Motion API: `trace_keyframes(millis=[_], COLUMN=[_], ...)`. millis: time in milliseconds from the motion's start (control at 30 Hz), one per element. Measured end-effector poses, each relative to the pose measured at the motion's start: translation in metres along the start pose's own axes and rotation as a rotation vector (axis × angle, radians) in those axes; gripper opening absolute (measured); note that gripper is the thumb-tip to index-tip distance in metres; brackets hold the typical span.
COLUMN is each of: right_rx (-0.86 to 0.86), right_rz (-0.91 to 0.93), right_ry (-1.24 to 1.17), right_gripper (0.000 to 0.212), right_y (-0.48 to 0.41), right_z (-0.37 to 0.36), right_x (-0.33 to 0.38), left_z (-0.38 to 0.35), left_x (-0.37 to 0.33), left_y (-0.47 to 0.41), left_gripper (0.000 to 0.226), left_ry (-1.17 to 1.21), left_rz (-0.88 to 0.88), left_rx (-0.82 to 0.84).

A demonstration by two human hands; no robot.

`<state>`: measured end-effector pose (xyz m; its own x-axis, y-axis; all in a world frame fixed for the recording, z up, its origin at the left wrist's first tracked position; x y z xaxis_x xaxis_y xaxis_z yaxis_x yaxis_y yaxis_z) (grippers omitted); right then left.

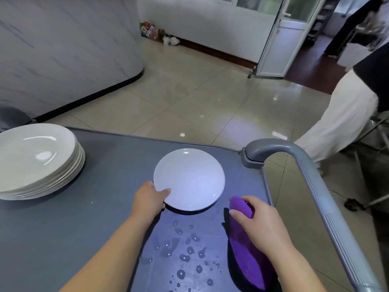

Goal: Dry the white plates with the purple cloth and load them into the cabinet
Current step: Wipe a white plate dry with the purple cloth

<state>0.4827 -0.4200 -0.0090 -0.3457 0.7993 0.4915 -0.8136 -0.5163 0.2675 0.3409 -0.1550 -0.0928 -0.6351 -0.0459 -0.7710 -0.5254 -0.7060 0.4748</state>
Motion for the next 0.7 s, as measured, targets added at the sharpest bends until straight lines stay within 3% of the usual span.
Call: trace_keyframes(millis=[167, 467, 700], right_rx=[0.003, -0.005, -0.010], right_rz=[0.014, 0.036, 0.041], right_ry=[-0.019, -0.053, -0.103], right_gripper=[0.039, 0.041, 0.038], right_y=[-0.003, 0.000, 0.003], right_z=[-0.001, 0.002, 0.005], right_x=[0.000, 0.001, 0.000], left_z=[0.003, 0.007, 0.027], left_x=[0.000, 0.021, 0.020], left_y=[-0.001, 0.024, 0.047], left_gripper=[0.037, 0.017, 0.016], left_ry=[-0.006, 0.595, 0.685], left_rz=[0.031, 0.071, 0.039], left_rx=[0.017, 0.054, 0.045])
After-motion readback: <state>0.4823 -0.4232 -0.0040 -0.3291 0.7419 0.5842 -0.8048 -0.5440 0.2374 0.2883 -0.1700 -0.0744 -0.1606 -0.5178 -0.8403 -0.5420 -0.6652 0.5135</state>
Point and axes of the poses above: each hand's wrist, its own y-axis away from the middle knuckle, its own z-axis out of the back of the hand, x = y × z, the point moved 9 cm from there along -y, towards the middle knuckle, and after that the axes turned 7 degrees about x, right-handed, at the moved point
